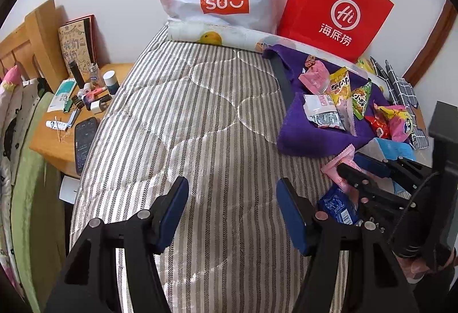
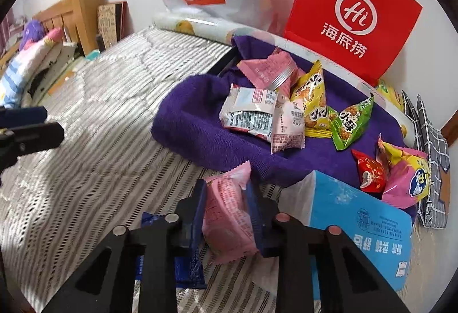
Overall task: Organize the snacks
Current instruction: 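Grasp dark blue biscuit packet with left tool while right tool grasps pink packet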
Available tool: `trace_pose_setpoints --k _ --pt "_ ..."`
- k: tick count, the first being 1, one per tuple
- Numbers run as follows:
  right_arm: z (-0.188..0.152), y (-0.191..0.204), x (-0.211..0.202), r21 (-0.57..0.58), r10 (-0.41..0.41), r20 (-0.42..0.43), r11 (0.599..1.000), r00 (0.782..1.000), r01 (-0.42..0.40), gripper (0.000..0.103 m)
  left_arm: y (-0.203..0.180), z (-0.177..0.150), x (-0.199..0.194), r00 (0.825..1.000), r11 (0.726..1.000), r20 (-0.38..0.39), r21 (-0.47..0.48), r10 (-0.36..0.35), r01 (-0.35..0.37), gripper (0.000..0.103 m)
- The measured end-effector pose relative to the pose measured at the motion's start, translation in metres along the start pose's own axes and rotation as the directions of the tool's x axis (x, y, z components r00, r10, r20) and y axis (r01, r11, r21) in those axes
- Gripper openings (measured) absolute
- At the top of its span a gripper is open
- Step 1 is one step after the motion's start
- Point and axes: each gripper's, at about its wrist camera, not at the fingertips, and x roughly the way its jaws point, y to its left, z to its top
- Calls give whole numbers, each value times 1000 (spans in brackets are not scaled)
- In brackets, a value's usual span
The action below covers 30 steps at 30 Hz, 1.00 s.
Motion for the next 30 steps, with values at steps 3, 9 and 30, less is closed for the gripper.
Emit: trace_pose_setpoints --k 3,9,30 --pt "-2 0 -12 12 27 21 1000 999 -27 25 -2 -3 -4 1000 1000 2 1 7 -7 63" --pt "-17 -3 -49 45 61 80 997 995 -65 25 -12 -8 -12 1000 1000 8 9 8 -8 63" --pt "-139 -124 -97 369 -115 48 925 992 90 25 -103 -42 33 991 996 -104 14 -89 91 63"
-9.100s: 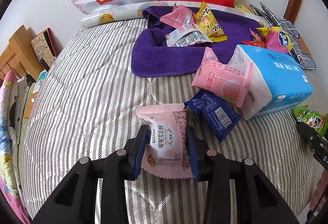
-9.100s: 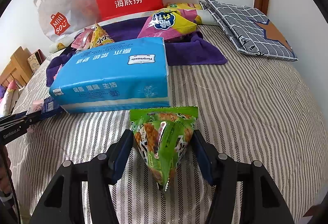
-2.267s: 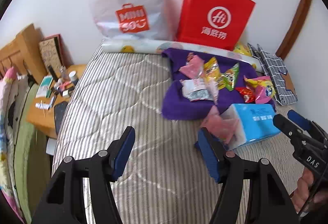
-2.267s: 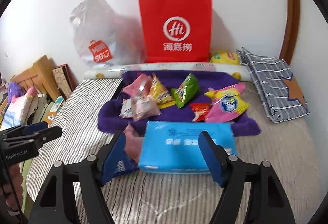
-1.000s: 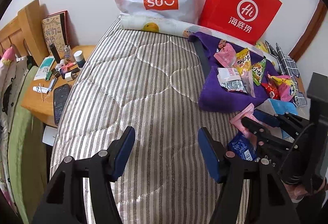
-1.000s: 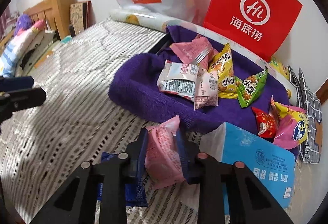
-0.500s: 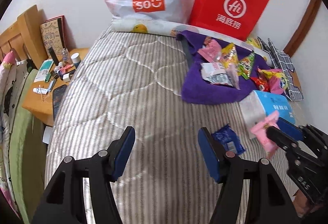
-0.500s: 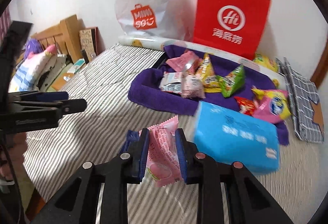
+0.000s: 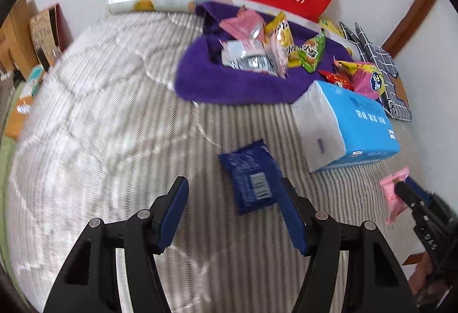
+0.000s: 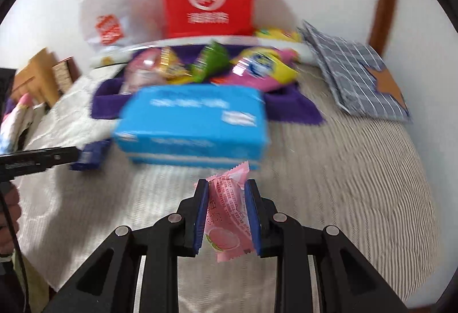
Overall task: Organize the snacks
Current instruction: 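Grasp dark blue biscuit packet with left tool while right tool grasps pink packet, then carry blue packet with left tool while right tool carries pink packet to towel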
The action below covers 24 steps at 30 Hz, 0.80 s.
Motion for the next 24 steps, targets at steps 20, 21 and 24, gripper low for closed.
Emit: trace_pose_setpoints --k 20,21,24 --pt "-20 -48 8 81 63 9 995 998 -63 56 -39 9 32 987 987 66 58 148 -152 44" --pt "-21 -48 8 75 63 10 995 998 -64 57 -37 9 31 987 987 70 60 142 -146 42" --pt "-22 -47 11 82 79 -1 994 997 -79 60 -36 5 30 987 988 90 67 135 -142 42"
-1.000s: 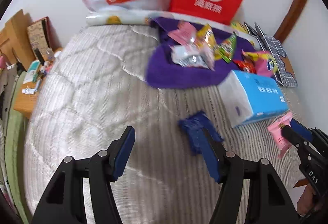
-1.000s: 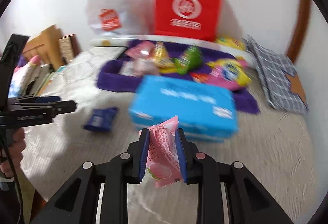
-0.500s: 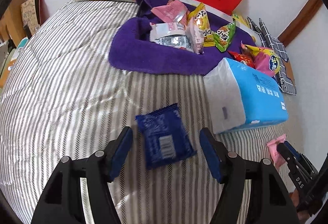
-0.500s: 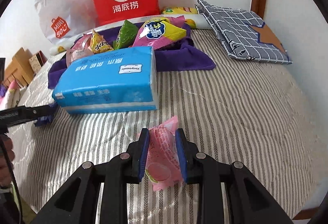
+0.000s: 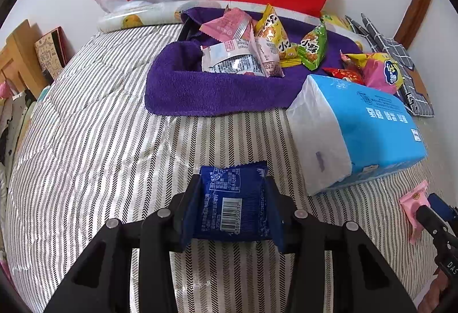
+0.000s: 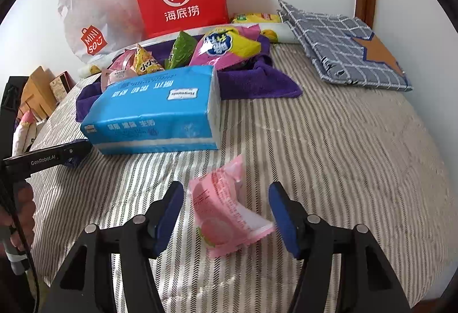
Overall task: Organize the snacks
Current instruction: 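Carry blue packet with left tool while right tool carries pink packet to towel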
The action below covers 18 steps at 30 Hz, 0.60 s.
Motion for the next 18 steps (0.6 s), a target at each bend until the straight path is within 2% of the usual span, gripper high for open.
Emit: trace_pose_setpoints --k 5,8,9,11,18 --pt "-5 10 19 -55 -41 -29 998 999 40 61 -4 -5 -2 999 999 25 44 23 -24 43" --pt "-8 12 22 -63 -91 10 994 996 91 60 -2 -6 -3 999 998 32 55 19 -21 43" --pt "-7 11 22 -47 -90 10 995 996 90 59 -2 -6 -3 999 998 32 64 15 -17 44" --pt "-3 8 22 -21 -108 15 994 994 108 43 -1 -6 -3 999 997 38 75 8 -10 44" --pt "10 -5 29 17 -163 16 987 987 163 42 1 -7 -2 997 995 74 104 -5 -2 44"
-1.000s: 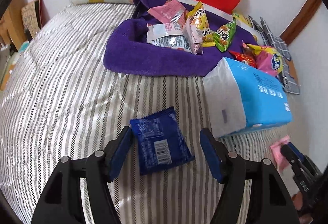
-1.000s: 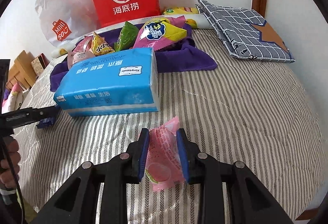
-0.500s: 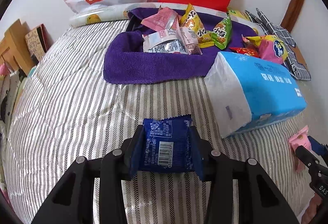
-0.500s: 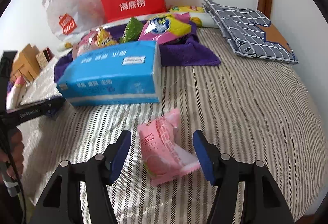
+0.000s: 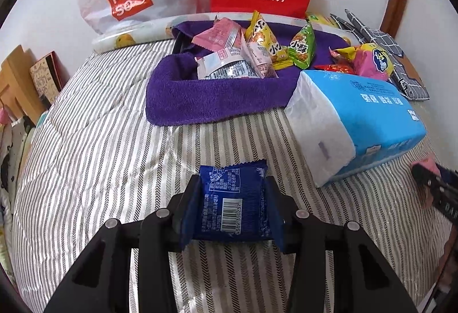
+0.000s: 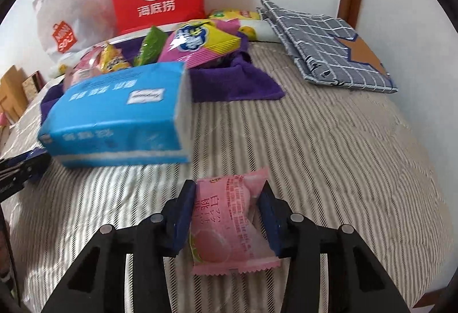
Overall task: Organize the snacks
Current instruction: 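Carry blue packet with left tool while right tool carries pink packet to towel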
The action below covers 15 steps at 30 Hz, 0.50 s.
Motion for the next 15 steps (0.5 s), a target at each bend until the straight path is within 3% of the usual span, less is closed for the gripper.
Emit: trace_pose_setpoints --k 6,15 --pt "9 -4 11 17 -51 -3 999 999 51 42 5 3 4 1000 1000 17 -3 -1 1 44" --pt "10 -12 16 54 -12 -17 998 1000 13 43 8 2 5 1000 1000 21 -16 -17 17 44"
